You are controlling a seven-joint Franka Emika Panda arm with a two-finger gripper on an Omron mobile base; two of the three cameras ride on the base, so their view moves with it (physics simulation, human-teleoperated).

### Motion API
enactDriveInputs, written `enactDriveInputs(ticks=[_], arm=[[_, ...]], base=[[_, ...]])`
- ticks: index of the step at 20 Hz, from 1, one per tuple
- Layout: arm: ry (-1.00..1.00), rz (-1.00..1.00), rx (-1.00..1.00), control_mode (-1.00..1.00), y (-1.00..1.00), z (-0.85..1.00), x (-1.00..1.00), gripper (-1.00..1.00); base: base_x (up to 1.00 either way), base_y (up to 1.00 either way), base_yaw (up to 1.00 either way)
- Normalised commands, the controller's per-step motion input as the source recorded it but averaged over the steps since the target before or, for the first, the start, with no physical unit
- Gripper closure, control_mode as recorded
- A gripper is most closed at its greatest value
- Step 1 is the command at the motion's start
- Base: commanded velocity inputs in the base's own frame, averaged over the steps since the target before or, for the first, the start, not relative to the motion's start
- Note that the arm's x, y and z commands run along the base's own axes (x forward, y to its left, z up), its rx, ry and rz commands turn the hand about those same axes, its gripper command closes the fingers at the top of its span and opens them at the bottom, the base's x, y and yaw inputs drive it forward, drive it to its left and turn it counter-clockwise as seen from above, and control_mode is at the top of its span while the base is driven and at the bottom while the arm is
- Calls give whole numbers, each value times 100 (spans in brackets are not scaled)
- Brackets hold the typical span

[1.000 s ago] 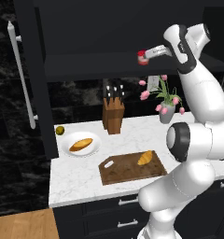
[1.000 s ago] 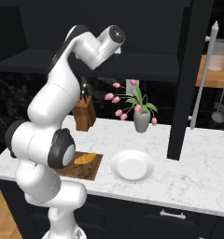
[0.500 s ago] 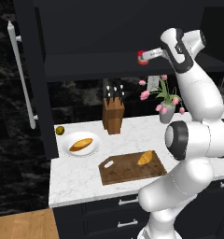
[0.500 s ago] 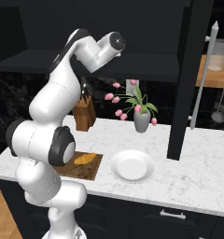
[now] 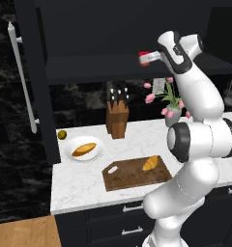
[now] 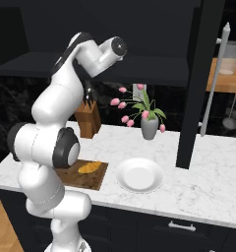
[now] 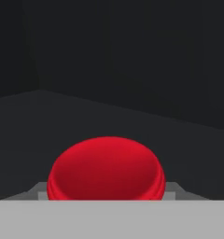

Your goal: From the different types of pastries on the counter, select a croissant and place it on the cutting board. Then retrieve a jar of jam from the cabinet and place it alongside the croissant on the cutting board.

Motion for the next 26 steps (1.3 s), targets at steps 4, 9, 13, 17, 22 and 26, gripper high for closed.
enactDriveInputs(ticks=[4, 9, 13, 17, 22, 26], arm=[[-16, -4, 3, -100, -53, 51, -62, 100], [-41, 0, 0, -100, 0, 65, -100, 100], [-35, 0, 0, -100, 36, 49, -100, 100], [-10, 0, 0, -100, 17, 23, -100, 100], [15, 0, 0, -100, 2, 0, -95, 100], [18, 0, 0, -100, 0, -9, -97, 100]], base=[[0, 0, 0], [0, 0, 0], [0, 0, 0], [0, 0, 0], [0, 0, 0], [0, 0, 0]])
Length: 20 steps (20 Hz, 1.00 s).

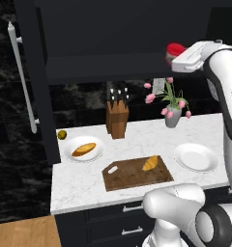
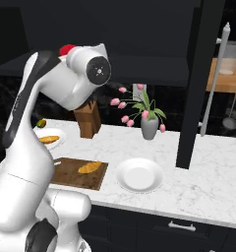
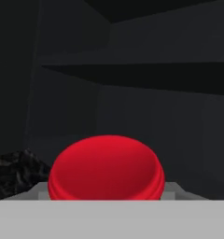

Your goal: From the different types of pastries on the counter, select a croissant and place it on the cutting board. Then retrieve a jar of jam from the cabinet and place it alongside the croissant on the cutting board.

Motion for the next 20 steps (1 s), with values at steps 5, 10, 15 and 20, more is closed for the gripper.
enactDriveInputs(ticks=[5, 10, 15, 20], arm=[[6, 0, 0, -100, 0, -20, -100, 100], [-1, -6, -1, -100, 18, -30, -98, 100], [5, -52, 0, -100, 8, -9, -70, 100], [1, -65, 0, -100, 4, -73, -38, 100]], base=[[0, 0, 0], [0, 0, 0], [0, 0, 0], [0, 0, 0]])
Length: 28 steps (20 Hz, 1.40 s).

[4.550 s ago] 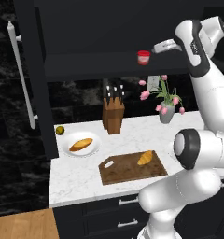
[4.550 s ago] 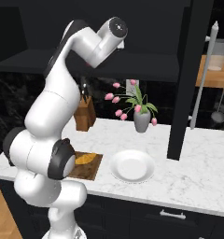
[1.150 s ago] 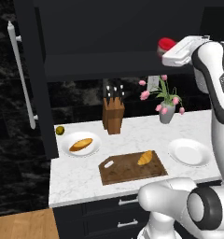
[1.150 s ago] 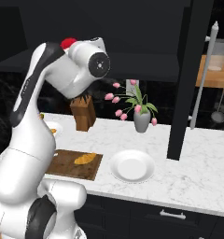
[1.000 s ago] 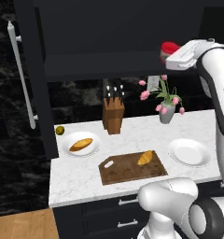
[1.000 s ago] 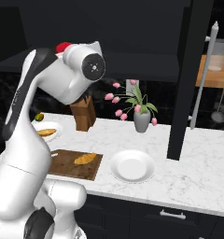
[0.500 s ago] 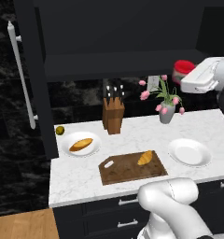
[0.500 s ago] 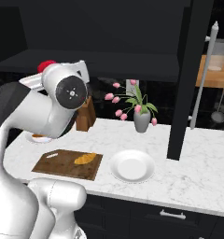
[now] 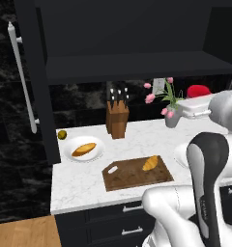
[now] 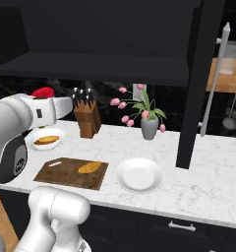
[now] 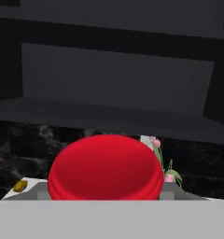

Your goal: From the different types of pastries on the counter, select a croissant and place it on the cutting board. Then retrieve a jar of jam from the cabinet and place it alongside the croissant on the cutting board.

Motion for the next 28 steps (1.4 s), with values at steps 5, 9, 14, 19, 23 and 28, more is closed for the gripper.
enactDriveInputs(ticks=[5, 9, 14, 19, 23, 28], arm=[[-8, -47, -5, -100, 1, -100, -23, 100], [0, -71, 0, -100, 19, -81, -2, 100], [-15, -53, -4, -100, 0, -100, 0, 100], [-33, -35, -13, -100, -1, -100, 1, 100], [-27, -25, -11, -100, -11, -99, 1, 100], [-23, -16, -9, -100, 5, -70, 0, 100]], base=[[0, 0, 0], [0, 0, 0], [0, 0, 0], [0, 0, 0], [0, 0, 0], [0, 0, 0]])
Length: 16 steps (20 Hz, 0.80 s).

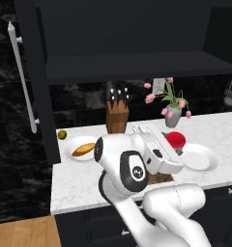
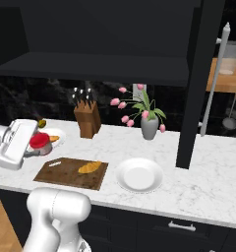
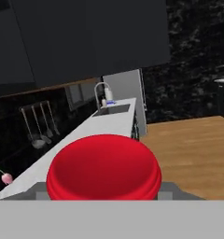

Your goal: From the different types of pastries on the counter, select a croissant and place it on the cutting board. Then retrieve a jar of jam from the cabinet and place it alongside the croissant on the cutting board.

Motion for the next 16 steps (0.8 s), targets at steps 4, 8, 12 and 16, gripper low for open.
enactDriveInputs(ticks=[4, 8, 12, 16], arm=[[-8, -9, -5, -100, 14, -42, 5, 100], [0, -3, 0, -100, 10, -32, 35, 100], [5, 0, 0, -100, 21, -45, 37, 100], [4, 0, 0, -100, 26, -76, 37, 100]], base=[[0, 0, 0], [0, 0, 0], [0, 0, 0], [0, 0, 0]])
